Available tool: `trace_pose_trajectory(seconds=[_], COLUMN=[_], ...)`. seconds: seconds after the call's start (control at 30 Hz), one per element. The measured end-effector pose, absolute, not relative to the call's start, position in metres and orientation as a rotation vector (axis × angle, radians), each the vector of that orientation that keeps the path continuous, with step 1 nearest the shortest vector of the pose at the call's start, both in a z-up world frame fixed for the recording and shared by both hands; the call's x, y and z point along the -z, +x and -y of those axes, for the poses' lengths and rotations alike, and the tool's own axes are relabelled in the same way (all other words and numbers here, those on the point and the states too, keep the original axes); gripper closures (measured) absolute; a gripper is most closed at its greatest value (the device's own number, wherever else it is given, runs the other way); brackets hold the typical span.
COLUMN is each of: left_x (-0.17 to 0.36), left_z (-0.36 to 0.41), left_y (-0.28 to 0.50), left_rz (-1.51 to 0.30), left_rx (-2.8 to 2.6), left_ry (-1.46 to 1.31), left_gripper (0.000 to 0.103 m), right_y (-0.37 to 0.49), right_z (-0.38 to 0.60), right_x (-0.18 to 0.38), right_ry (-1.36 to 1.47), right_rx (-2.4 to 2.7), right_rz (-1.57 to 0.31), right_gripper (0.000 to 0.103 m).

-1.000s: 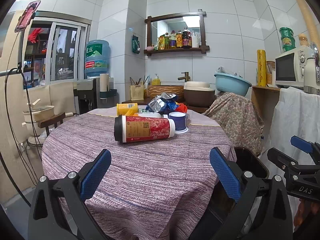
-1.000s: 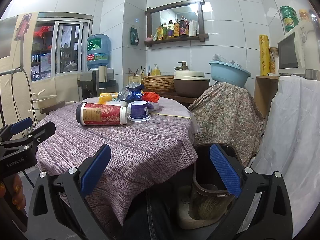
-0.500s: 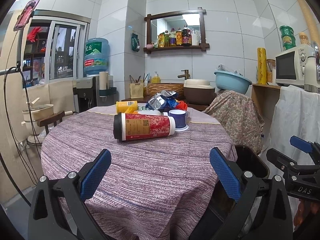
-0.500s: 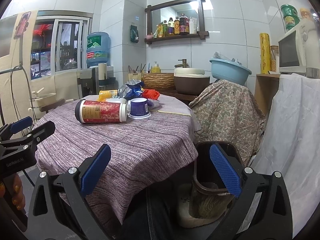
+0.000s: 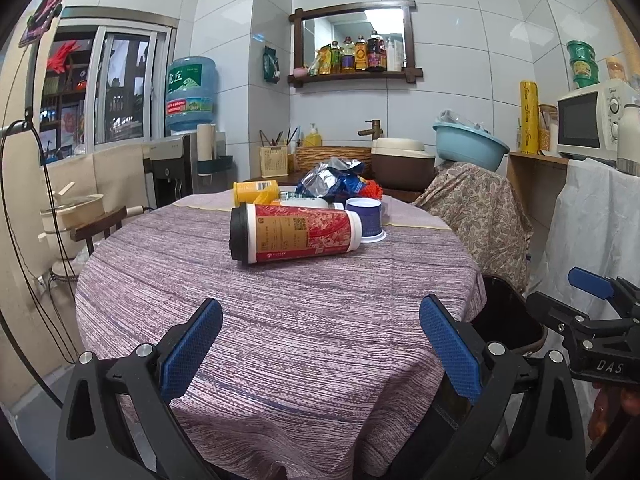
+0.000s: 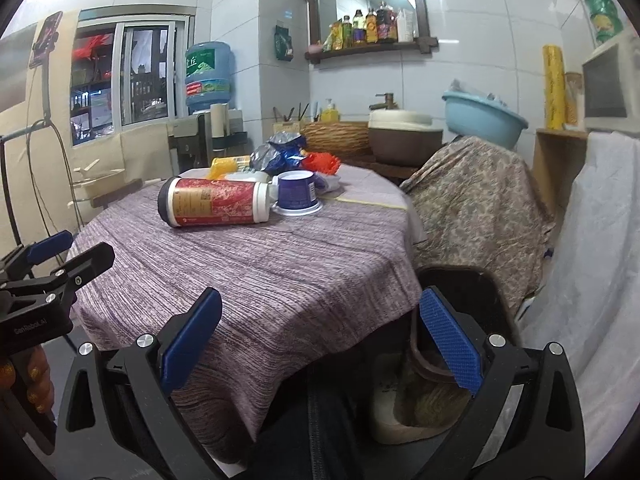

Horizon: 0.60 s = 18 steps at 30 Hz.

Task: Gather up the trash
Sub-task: 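Reach the right gripper to the red-and-gold coffee cup and grasp it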

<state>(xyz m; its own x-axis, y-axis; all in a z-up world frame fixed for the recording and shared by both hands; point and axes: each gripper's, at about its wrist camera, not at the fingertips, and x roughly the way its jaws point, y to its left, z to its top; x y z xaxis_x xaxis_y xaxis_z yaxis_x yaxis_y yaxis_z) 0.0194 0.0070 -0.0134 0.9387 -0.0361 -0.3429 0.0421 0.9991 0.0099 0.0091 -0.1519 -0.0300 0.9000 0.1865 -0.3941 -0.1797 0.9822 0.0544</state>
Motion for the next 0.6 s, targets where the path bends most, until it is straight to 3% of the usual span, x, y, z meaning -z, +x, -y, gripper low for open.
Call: trace_pose_trajectory(seconds=[0.6], left_x=[0.027], left_z=[-0.055], left_y=[0.066], left_rz=[-0.477], left_rx=[0.028], left_ry=[0.009], left_gripper=[0.005], right_y=[0.112], right_z=[0.092], right_x=[0.031], right_ry=[-0.158], right_rx=[-0.516], right_rz=[-0.566], right_gripper=[0.005])
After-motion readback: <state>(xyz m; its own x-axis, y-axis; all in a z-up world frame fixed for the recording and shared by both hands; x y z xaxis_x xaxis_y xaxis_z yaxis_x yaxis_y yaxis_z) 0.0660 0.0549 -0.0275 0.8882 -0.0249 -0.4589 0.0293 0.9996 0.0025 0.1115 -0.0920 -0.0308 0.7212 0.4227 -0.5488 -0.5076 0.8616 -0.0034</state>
